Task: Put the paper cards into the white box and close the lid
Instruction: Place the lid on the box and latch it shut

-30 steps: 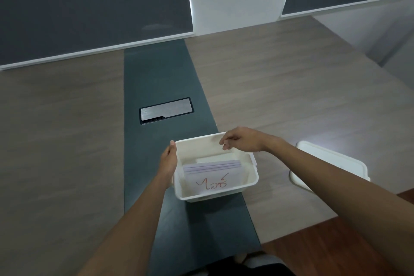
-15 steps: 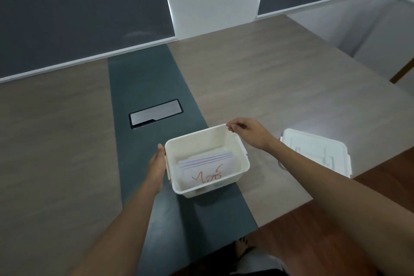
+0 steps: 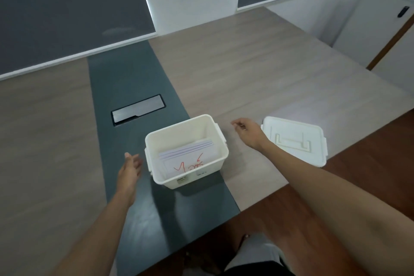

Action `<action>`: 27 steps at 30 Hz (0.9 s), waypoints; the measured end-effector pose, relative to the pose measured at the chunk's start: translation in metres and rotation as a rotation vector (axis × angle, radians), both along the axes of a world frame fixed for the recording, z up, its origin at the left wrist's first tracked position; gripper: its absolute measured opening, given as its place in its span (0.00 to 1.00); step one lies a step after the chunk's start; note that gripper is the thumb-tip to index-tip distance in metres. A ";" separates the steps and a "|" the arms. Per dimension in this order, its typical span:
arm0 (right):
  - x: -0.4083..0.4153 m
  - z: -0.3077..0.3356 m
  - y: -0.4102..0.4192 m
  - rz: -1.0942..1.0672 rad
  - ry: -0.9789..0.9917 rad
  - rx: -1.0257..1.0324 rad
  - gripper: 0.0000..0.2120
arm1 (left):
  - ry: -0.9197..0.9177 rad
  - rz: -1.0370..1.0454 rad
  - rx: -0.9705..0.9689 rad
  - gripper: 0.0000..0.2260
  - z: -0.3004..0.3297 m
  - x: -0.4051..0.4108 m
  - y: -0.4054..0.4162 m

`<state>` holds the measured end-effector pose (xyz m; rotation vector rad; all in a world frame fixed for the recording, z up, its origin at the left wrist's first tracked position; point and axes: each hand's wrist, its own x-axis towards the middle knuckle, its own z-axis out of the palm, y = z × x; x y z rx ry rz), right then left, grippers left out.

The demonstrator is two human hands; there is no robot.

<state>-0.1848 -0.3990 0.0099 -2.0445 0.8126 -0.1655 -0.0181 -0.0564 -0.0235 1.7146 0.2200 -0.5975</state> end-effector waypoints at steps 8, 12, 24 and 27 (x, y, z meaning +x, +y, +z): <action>-0.064 -0.071 -0.071 -0.032 0.501 -0.199 0.25 | -0.057 -0.020 -0.006 0.25 0.006 -0.009 -0.026; -0.078 -0.087 -0.098 0.044 0.622 -0.268 0.30 | -0.077 -0.035 0.057 0.22 0.002 0.000 -0.034; -0.086 -0.110 -0.106 0.251 0.742 -0.215 0.39 | -0.086 -0.028 0.142 0.17 -0.027 0.006 -0.034; -0.079 -0.107 -0.101 0.279 0.728 -0.211 0.38 | -0.078 0.037 0.141 0.17 -0.019 0.000 -0.041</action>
